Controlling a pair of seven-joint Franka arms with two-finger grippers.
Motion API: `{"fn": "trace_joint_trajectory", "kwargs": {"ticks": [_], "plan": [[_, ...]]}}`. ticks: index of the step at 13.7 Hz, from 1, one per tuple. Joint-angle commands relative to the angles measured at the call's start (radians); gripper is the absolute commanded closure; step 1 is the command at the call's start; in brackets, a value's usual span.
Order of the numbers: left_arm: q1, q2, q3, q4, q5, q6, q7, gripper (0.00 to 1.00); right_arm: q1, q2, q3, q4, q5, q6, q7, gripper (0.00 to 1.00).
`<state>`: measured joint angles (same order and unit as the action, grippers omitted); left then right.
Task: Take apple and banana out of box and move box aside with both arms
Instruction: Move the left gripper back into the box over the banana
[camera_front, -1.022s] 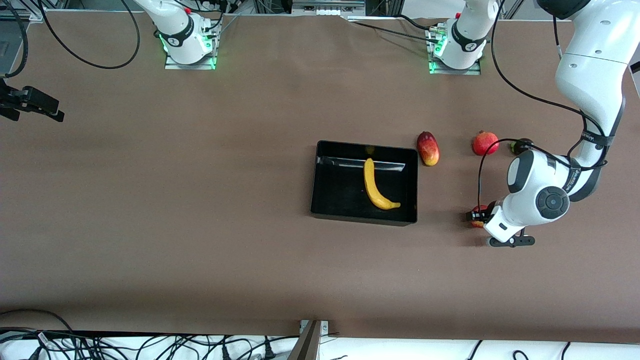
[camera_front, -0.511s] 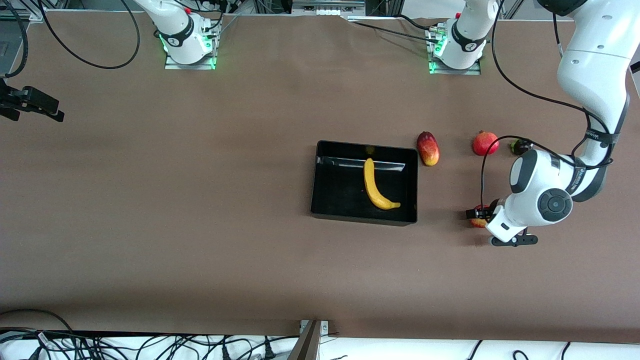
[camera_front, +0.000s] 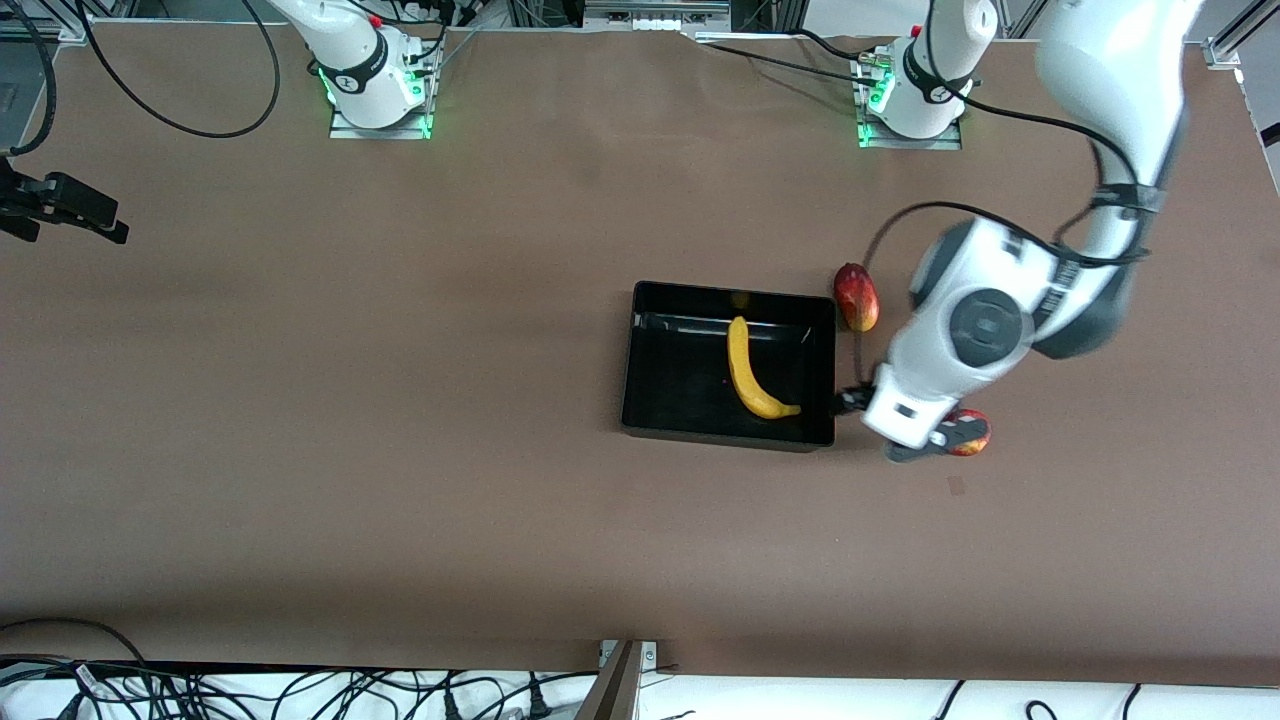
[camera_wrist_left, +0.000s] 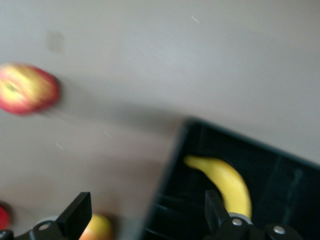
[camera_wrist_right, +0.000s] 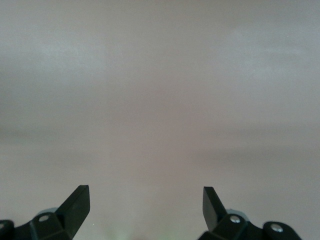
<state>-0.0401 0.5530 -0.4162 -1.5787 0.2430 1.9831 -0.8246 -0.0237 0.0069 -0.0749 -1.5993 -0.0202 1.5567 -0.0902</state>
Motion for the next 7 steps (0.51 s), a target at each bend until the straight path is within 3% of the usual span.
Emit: {"fn": "trace_joint_trajectory", "kwargs": {"ticks": [1,7], "plan": [[-0.07,0.045,0.005,-0.011,-0.007,0.032,-0.074,0.0,-0.002,0.004,0.0,0.015,0.011,-0.01,0.001,0.0],[-0.132,0.162,-0.007,-0.032,0.03,0.171,-0.117,0.0,0.001,0.004,0.003,0.015,0.011,-0.01,0.004,0.0]]}}
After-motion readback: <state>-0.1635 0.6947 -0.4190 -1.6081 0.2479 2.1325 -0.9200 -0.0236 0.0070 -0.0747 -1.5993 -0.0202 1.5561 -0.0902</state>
